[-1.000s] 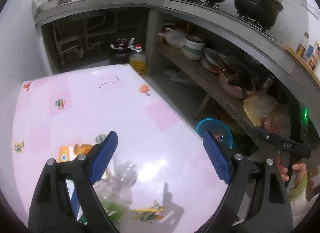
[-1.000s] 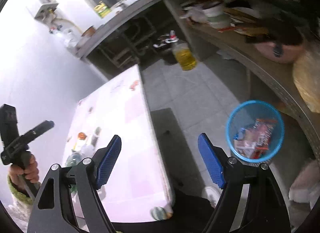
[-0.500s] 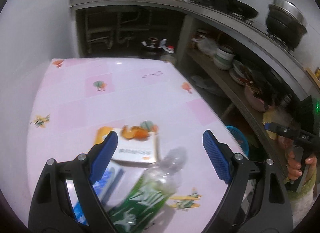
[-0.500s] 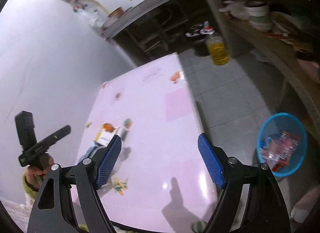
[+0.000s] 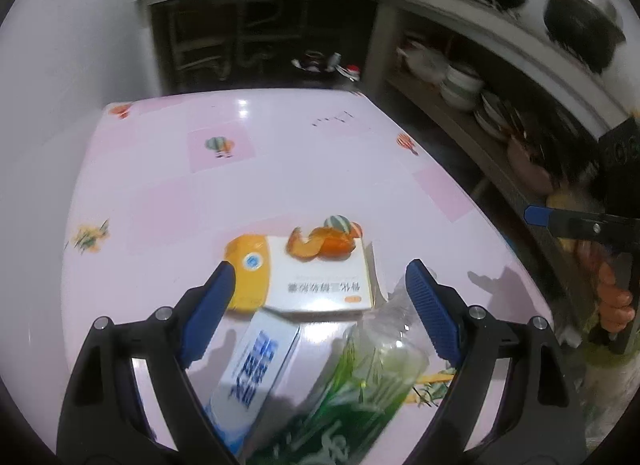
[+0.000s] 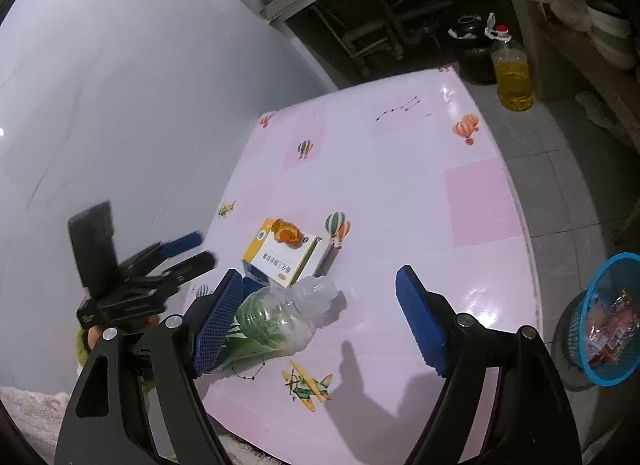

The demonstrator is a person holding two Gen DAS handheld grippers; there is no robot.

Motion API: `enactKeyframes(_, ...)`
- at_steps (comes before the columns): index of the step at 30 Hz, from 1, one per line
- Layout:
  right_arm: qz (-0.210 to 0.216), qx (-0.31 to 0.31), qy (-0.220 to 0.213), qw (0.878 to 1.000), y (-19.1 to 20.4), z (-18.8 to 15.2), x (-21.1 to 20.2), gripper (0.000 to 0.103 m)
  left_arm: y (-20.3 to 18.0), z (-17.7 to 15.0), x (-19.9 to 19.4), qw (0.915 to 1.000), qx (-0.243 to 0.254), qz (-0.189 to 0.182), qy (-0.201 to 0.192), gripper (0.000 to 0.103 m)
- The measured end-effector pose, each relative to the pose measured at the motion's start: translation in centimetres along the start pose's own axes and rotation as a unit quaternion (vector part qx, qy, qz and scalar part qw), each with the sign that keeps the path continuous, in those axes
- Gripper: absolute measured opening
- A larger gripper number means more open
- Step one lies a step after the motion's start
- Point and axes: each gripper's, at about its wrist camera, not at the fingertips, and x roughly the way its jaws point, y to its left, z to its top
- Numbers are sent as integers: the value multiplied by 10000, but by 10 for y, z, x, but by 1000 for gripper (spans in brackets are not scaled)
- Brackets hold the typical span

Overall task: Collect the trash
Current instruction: 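Move both tools back over the table toward the box and bottle, then close the left gripper on the orange peel while the right gripper approaches the medicine box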

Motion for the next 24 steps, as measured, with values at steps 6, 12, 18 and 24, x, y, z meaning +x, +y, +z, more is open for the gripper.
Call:
enactKeyframes(6, -92, 111, 69, 9999, -3, -3, 2, 77, -12, 14, 41, 9980, 559, 164, 226, 73)
enactKeyframes(12, -170, 205, 120, 9996, -12, -1, 7, 77, -28, 12, 60, 9928, 1129, 148, 373, 53)
enactKeyframes(18, -95, 253, 168, 9995, -14, 0, 15, 77, -28, 12, 77, 9888, 1319, 213, 663, 31)
enactKeyframes(24, -31, 249, 227, 9994, -14, -2, 22, 77, -28, 12, 82, 9866, 1429, 196, 768, 21)
